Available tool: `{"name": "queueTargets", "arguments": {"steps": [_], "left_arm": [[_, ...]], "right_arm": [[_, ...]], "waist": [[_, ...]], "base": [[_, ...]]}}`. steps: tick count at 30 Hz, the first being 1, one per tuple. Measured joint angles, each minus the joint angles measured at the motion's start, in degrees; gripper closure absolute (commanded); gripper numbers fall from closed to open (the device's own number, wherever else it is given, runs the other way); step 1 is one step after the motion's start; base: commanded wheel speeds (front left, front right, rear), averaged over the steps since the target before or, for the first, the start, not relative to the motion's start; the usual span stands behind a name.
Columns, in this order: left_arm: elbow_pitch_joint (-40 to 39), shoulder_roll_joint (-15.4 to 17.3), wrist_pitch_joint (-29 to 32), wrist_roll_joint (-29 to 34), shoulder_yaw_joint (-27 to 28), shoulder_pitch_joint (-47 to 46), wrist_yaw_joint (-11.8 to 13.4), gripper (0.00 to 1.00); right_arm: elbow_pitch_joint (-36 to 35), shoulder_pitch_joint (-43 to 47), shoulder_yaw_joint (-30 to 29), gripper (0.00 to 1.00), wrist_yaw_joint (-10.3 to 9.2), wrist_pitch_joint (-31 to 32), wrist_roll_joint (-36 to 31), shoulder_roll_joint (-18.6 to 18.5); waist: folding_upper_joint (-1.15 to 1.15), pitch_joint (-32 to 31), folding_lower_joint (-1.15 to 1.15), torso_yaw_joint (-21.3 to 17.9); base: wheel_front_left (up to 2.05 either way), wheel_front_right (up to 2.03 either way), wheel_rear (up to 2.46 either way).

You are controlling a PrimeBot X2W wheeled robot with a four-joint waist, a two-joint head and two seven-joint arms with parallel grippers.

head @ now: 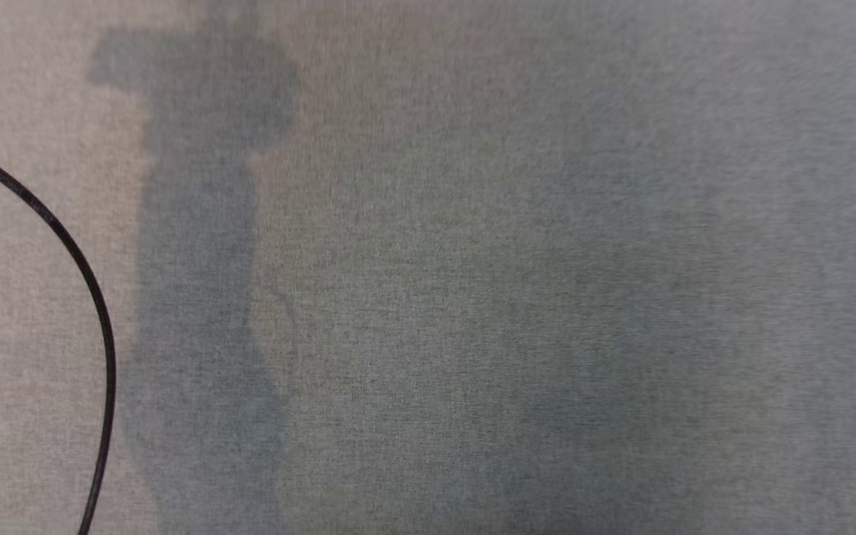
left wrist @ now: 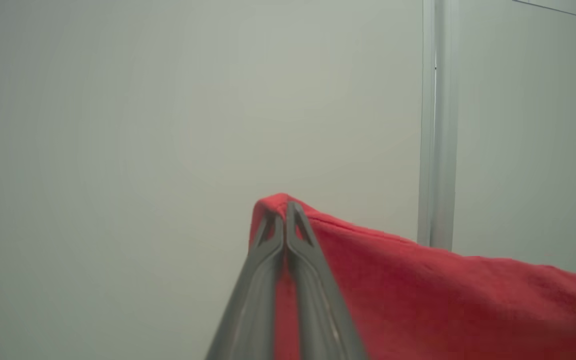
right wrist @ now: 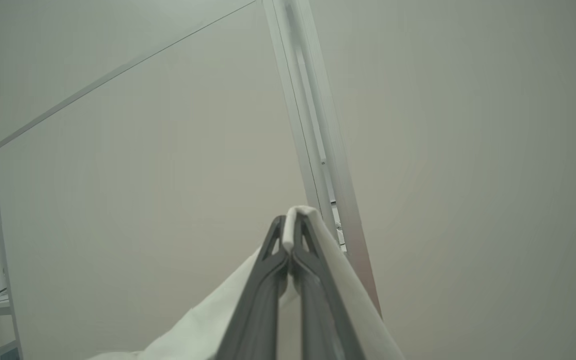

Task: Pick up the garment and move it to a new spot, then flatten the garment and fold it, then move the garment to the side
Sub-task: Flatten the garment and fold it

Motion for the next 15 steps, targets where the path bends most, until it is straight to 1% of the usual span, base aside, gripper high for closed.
{"name": "queueTargets", "arguments": {"steps": [4, 5, 6, 11, 15], "left_arm": [[-3.66, -0.33, -0.09, 2.44, 2.92, -1.02, 0.08, 1.00], [-3.88, -1.10, -0.09, 2.68, 4.48, -0.51, 0.07, 1.00], [-3.63, -1.58, -0.09, 2.97, 4.78, 0.08, 0.05, 1.00], [-3.14, -2.18, -0.09, 3.86, 4.81, 3.15, -0.14, 1.00], [-3.76, -2.00, -0.09, 3.86, 2.64, 6.52, -0.22, 1.00]], "right_arm": [[1.44, -1.58, 3.37, 1.00, 0.00, -2.02, -0.60, -0.74], [1.90, -1.30, 3.98, 1.00, 0.00, -2.07, -0.37, -0.79], [1.53, -0.89, 3.79, 1.00, 0.00, -2.08, -0.12, -0.88], [-1.78, 4.13, 3.48, 1.00, 0.00, -2.30, 0.45, -1.24], [-3.25, 8.69, 3.82, 1.00, 0.00, -2.30, 1.72, -1.18]], "waist": [[0.00, 3.86, 0.00, 0.78], [0.00, 5.55, 0.00, 1.10], [0.00, 6.35, 0.00, 1.26], [0.00, 9.68, 0.00, 1.80], [0.00, 11.15, 0.00, 1.98]], "base": [[0.00, 0.00, 0.00], [0.00, 0.00, 0.00], [0.00, 0.00, 0.00], [0.00, 0.00, 0.00], [0.00, 0.00, 0.00]]}}
